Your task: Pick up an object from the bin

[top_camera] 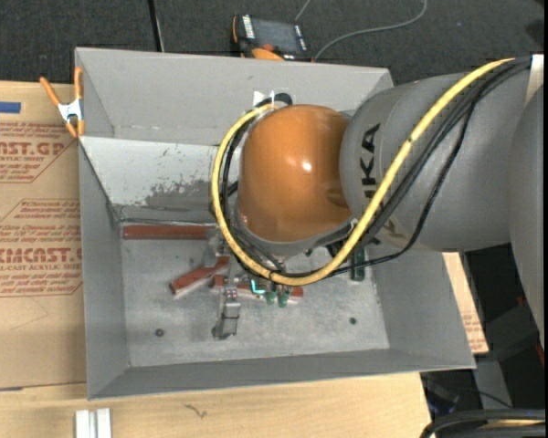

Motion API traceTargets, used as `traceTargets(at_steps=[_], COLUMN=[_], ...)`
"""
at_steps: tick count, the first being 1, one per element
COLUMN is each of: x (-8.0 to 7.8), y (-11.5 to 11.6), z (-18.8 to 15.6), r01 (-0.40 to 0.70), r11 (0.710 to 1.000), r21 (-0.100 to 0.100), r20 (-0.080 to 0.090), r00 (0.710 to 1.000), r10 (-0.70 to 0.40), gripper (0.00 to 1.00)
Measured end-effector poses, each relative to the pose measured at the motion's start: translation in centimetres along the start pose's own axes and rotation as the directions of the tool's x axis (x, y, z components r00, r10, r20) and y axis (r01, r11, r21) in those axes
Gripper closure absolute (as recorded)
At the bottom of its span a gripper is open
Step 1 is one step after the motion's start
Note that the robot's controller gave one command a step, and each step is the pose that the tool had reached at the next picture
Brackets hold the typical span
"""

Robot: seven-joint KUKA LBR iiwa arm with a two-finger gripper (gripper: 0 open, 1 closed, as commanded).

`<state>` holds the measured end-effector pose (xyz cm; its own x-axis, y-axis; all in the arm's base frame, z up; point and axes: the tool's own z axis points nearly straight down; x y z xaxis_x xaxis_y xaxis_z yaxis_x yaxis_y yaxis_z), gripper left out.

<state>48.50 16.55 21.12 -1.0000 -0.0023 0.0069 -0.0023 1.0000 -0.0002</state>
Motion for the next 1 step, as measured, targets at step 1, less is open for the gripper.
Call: traceTargets(at_steps=[1], x=[-6.56], y=[-1.71], z=[13.61], r01=[0.141], r11=[0.99], r21=[0.001], r20=[0.002], r00=[0.99], r10=[-0.141], gripper=[0.0])
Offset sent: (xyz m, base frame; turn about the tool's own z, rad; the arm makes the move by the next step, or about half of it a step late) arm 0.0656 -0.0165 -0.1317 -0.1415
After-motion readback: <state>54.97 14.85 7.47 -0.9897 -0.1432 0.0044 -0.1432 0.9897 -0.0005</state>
